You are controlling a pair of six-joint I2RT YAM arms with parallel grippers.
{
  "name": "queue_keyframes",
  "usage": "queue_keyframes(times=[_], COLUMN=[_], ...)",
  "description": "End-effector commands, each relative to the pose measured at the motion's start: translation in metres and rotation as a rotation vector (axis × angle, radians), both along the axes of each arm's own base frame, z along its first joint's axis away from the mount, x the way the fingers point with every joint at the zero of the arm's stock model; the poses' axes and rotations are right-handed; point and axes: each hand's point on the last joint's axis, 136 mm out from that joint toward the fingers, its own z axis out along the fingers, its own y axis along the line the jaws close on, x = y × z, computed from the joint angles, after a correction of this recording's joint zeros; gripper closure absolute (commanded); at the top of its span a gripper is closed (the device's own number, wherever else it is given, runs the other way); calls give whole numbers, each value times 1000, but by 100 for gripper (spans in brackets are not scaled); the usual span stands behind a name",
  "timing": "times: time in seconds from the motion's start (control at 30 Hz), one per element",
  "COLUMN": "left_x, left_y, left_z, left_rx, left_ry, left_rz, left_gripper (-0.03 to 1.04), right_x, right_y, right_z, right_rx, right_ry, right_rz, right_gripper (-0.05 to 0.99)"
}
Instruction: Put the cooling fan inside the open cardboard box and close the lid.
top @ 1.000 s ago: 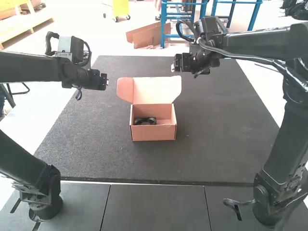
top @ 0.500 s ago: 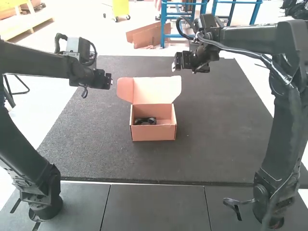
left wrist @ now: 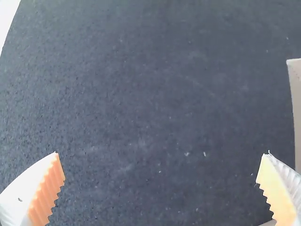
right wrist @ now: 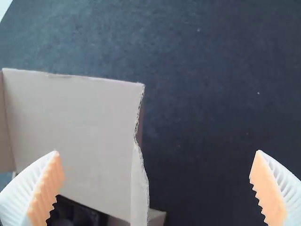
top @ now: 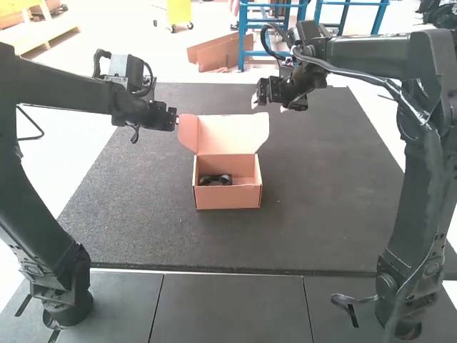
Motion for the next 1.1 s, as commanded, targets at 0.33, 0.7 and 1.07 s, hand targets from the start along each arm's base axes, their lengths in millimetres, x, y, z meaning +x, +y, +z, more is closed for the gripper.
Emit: queue_keyframes(times=[0.33, 0.7, 1.07], left_x=[6, 5, 3], left_y=[-27, -36, -35], left_z=[15, 12, 9], left_rx=[-46, -58, -63], left_ry=[-35, -25, -12], left_rz=[-76, -89, -84], left_gripper=[4, 4, 4], right_x=[0, -3, -3], right_y=[8, 15, 14], right_z=[1, -4, -7], right_rx=[46, 62, 57], right_ry=[64, 93, 95], right_rz=[29, 41, 43], right_gripper=[13, 31, 60])
